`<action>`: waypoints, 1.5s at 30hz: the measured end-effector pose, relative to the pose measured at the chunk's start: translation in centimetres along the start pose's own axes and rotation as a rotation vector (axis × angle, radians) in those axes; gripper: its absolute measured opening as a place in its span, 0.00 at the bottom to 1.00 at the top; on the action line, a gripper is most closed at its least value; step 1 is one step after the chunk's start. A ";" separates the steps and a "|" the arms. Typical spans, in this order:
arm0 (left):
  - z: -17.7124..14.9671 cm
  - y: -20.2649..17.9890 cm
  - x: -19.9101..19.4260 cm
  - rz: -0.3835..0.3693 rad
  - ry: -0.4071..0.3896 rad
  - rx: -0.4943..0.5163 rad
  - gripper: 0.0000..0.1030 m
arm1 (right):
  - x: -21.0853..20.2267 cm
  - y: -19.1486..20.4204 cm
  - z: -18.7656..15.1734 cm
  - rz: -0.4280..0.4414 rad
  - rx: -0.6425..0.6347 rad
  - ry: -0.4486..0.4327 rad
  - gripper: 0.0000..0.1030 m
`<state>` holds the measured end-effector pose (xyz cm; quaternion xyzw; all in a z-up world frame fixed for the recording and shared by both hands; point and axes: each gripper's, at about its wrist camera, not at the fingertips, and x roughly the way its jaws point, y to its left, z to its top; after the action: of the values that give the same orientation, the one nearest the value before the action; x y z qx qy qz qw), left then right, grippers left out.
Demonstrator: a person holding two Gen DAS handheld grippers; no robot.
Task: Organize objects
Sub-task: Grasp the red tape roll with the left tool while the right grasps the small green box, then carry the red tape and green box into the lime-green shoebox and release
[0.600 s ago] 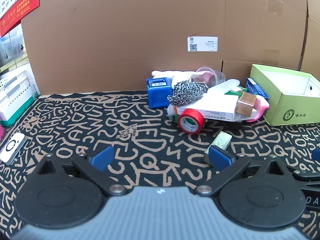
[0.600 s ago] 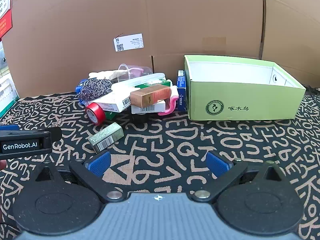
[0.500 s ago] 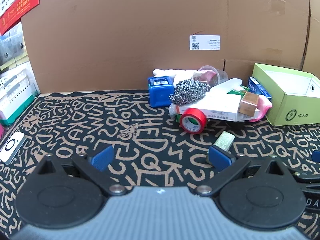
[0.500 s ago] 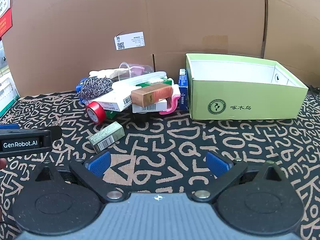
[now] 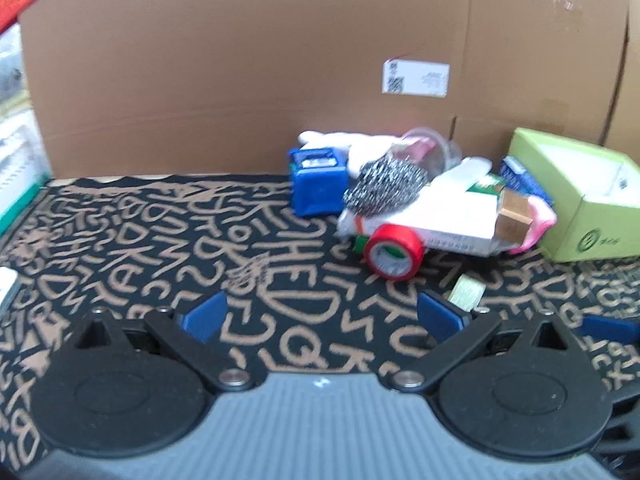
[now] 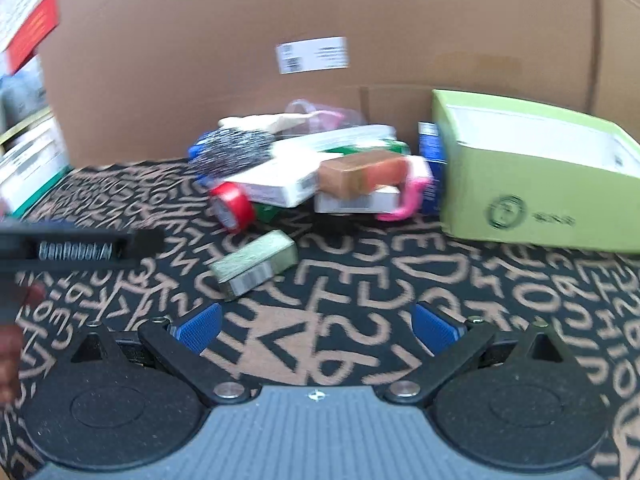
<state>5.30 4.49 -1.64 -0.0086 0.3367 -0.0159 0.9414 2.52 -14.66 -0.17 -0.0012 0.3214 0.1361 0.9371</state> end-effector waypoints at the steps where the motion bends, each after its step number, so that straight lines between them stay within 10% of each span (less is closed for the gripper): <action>1: 0.3 0.2 0.1 -0.024 -0.003 0.006 1.00 | 0.2 0.4 0.0 0.019 -0.028 -0.013 1.00; 9: 2.2 -1.0 3.2 -0.198 -0.020 0.135 1.00 | 4.6 2.9 1.3 0.116 -0.209 -0.058 1.00; 14: 3.1 -1.9 7.0 -0.237 0.008 0.117 0.88 | 5.1 2.3 1.8 0.162 -0.155 -0.022 0.45; 18: 3.3 -3.0 9.1 -0.264 0.044 0.128 0.77 | 3.5 0.5 1.5 0.144 -0.086 -0.012 0.33; 20: 2.9 -3.3 9.6 -0.254 0.056 0.148 0.45 | 2.6 -0.1 1.1 0.126 -0.076 -0.013 0.21; 28: -0.2 -2.1 5.8 -0.274 0.109 0.197 0.45 | 1.1 0.2 0.4 0.115 -0.140 -0.044 0.30; 32: -1.4 -0.9 4.1 -0.214 0.093 0.187 0.64 | 2.4 1.2 1.1 0.087 -0.221 -0.073 0.49; 39: -0.5 -1.3 4.1 -0.239 0.072 0.170 0.77 | 5.0 1.5 1.8 0.105 -0.314 -0.048 0.50; 45: -1.1 -1.3 3.9 -0.231 0.085 0.200 0.58 | 5.1 1.6 2.2 0.135 -0.363 -0.041 0.69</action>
<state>7.58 3.07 -4.97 0.0471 0.3697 -0.1576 0.9145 7.24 -11.64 -1.36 -0.1457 0.2721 0.2543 0.9166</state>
